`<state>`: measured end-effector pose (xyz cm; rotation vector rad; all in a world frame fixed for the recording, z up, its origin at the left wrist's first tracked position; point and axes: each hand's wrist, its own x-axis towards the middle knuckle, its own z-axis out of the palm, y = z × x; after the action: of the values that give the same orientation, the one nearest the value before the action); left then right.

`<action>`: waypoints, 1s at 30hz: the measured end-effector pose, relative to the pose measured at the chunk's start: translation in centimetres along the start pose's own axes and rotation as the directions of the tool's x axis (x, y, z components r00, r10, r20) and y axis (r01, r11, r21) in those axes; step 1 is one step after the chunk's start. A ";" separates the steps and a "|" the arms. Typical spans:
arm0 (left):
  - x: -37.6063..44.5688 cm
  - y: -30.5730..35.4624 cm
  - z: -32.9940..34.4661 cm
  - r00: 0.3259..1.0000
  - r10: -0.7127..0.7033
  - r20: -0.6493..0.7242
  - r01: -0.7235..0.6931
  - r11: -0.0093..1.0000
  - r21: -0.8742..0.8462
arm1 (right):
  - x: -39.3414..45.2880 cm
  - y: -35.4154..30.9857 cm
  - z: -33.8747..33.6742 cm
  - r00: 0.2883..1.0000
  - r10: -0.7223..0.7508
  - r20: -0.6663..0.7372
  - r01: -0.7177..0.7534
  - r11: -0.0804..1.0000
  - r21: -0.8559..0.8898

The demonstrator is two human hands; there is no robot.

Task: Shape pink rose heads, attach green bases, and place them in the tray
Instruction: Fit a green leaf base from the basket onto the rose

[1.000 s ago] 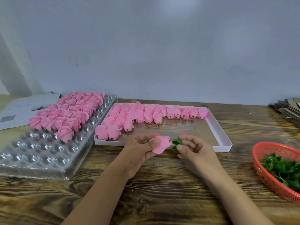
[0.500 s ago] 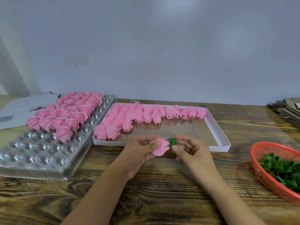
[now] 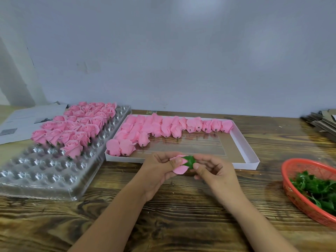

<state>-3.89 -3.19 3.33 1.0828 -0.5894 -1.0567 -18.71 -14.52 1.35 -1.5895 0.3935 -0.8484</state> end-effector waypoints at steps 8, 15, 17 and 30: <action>-0.1 -0.2 0.0 1.000 -0.021 0.016 0.021 1.000 0.005 | -0.2 -0.4 0.3 0.999 -0.043 0.019 0.045 0.994 -0.095; 0.0 -0.2 -0.2 0.999 -0.018 0.036 0.017 1.000 0.025 | -0.3 -0.4 0.1 0.998 -0.058 -0.005 0.057 0.989 -0.138; 0.0 -0.3 -0.2 0.999 -0.013 0.033 0.012 0.999 0.041 | -0.2 -0.3 0.1 0.999 -0.045 -0.017 0.042 0.986 -0.164; 0.3 -0.2 -0.5 0.994 -0.033 0.106 0.027 0.998 0.063 | 0.0 -0.5 -0.6 0.993 0.046 -0.113 -0.056 0.994 -0.091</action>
<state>-3.40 -3.25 2.95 1.0964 -0.6968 -1.1342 -19.25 -14.84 1.85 -1.6163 0.5580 -0.8923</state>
